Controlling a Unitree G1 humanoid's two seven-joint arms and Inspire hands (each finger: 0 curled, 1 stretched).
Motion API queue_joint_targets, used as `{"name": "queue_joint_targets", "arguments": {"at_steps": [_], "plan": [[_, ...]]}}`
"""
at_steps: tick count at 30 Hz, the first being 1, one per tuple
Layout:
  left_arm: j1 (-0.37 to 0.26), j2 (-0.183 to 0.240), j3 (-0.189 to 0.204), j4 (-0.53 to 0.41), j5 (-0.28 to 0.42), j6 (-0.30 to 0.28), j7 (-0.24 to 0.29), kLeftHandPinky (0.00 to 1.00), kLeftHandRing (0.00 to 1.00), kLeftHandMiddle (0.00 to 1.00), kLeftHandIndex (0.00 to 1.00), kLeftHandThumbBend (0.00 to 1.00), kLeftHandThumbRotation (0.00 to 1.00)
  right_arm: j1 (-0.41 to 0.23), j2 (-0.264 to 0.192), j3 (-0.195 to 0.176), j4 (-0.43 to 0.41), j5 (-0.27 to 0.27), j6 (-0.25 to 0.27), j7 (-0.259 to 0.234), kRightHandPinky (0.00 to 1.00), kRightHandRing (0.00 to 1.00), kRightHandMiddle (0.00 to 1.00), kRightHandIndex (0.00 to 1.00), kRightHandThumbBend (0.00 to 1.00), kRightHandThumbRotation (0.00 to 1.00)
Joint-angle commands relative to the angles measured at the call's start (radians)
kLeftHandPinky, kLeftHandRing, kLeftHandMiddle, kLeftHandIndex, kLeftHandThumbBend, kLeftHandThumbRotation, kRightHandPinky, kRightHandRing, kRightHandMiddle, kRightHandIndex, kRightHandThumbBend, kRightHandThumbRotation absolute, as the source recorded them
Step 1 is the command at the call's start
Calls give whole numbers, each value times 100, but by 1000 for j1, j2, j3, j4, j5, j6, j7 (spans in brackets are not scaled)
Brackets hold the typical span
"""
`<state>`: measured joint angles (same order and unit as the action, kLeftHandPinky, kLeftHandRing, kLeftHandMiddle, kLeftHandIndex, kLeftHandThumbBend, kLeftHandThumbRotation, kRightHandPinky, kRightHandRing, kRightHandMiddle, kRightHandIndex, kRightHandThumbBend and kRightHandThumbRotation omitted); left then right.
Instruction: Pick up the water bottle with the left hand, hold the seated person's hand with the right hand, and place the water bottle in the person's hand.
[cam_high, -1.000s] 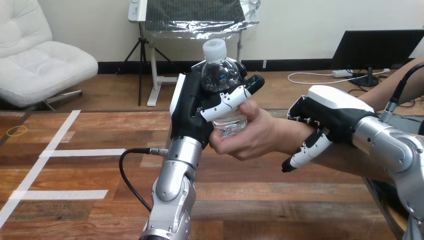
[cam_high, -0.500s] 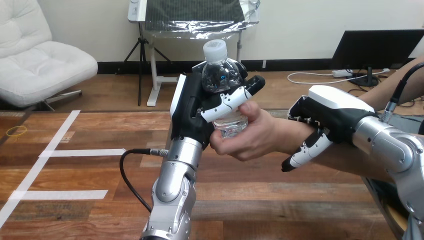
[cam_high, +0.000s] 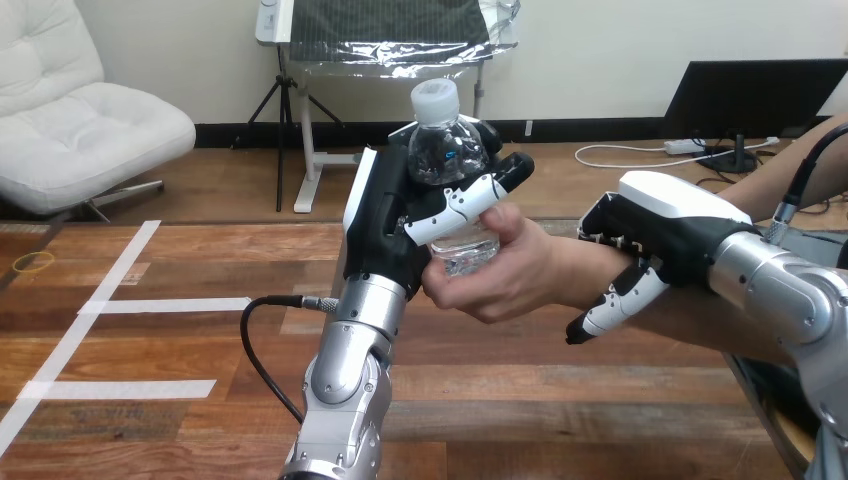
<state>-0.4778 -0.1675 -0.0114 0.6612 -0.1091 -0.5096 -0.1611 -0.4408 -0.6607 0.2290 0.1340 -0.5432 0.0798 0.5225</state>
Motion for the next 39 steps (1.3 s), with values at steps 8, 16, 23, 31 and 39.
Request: {"name": "queue_joint_targets", "arguments": {"at_steps": [8, 16, 23, 31, 39], "plan": [[12, 6, -45, -34, 89, -23, 24, 55, 66, 69, 65, 82, 73, -51, -45, -5, -25, 13, -20, 80, 35, 46, 54, 57, 94, 45], [21, 29, -38, -44, 119, -41, 34, 81, 79, 78, 72, 85, 87, -45, -52, -21, -44, 44, 8, 146, 48, 61, 67, 71, 99, 60], [39, 47, -30, -71, 110, -41, 20, 95, 86, 83, 78, 90, 94, -26, -60, -41, -56, 86, 14, 167, 55, 69, 75, 78, 100, 65], [67, 70, -25, -118, 104, -28, 7, 99, 91, 87, 83, 93, 98, 3, -61, -71, -68, 135, 18, 164, 60, 74, 80, 83, 100, 69], [106, 84, -17, -177, 73, 0, -14, 100, 93, 89, 87, 98, 99, 46, -51, -114, -69, 193, -10, 131, 61, 76, 83, 86, 100, 72]]}}
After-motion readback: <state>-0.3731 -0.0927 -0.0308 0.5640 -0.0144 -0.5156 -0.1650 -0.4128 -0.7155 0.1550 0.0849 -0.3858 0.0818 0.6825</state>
